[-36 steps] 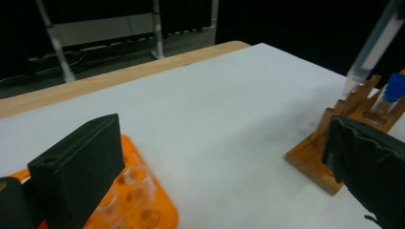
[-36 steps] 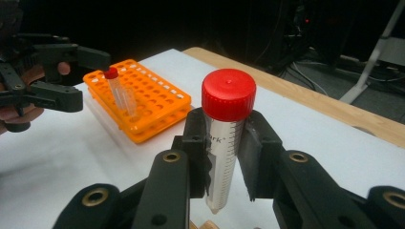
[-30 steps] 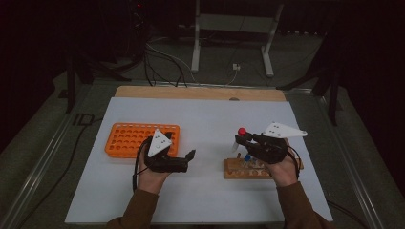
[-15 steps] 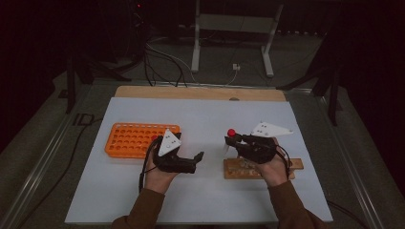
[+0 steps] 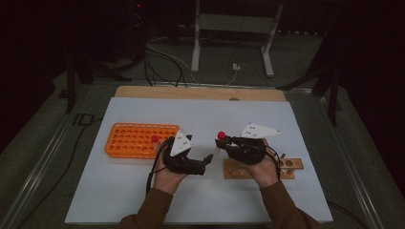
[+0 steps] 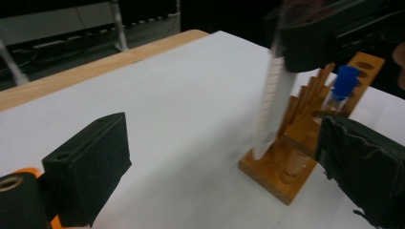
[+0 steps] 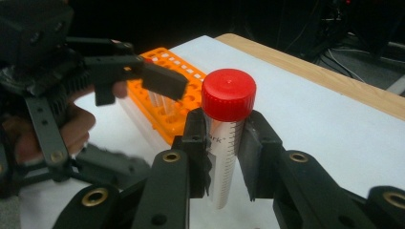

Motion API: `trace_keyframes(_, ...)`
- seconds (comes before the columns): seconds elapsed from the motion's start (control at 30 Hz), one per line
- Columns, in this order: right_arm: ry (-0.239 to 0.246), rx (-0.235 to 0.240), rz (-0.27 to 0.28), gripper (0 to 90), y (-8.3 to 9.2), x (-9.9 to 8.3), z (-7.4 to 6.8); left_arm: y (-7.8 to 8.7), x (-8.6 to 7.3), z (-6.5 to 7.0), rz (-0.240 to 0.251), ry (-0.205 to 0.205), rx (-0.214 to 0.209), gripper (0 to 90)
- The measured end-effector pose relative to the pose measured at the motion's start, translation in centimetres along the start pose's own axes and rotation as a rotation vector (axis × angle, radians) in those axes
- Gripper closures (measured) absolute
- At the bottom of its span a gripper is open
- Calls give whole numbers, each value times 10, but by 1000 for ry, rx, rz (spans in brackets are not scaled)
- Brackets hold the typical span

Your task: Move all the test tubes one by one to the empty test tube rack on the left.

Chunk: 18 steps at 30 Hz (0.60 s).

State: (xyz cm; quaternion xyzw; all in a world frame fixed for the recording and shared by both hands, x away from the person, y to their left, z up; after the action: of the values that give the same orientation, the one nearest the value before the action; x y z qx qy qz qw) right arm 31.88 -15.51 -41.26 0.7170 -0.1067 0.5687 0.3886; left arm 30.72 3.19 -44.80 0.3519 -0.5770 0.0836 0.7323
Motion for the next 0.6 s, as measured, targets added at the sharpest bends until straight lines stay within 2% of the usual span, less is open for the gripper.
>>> trace_keyframes(0.17, 9, 15, -5, 742, -4, 1, -6, -8, 1, 8, -10, -10, -34, 89)
trace_keyframes(0.3, 13, 25, -6, 743, -6, 0, -9, -10, 1, 10, -2, -11, -31, 200)
trace_keyframes(0.47, 18, 35, -9, 743, -7, 0, -12, -10, 1, 11, 6, -21, -79, 524)
trace_keyframes(0.6, 21, 44, -12, 742, -7, 0, -14, -8, 1, 11, 13, -26, -96, 670)
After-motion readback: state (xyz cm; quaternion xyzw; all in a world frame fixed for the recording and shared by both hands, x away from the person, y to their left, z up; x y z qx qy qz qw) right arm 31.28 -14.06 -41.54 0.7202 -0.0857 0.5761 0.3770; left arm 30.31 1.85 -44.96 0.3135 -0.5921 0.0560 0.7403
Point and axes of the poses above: each handheld gripper's, and its own axes: y roughly backward along the jaws, x roughly out of its top, z roughly to its right, the point moved 3 cm from there along -y, roughly forward along the jaws, and after that the axes turned 5 degrees about -x, right-handed, at the moved point
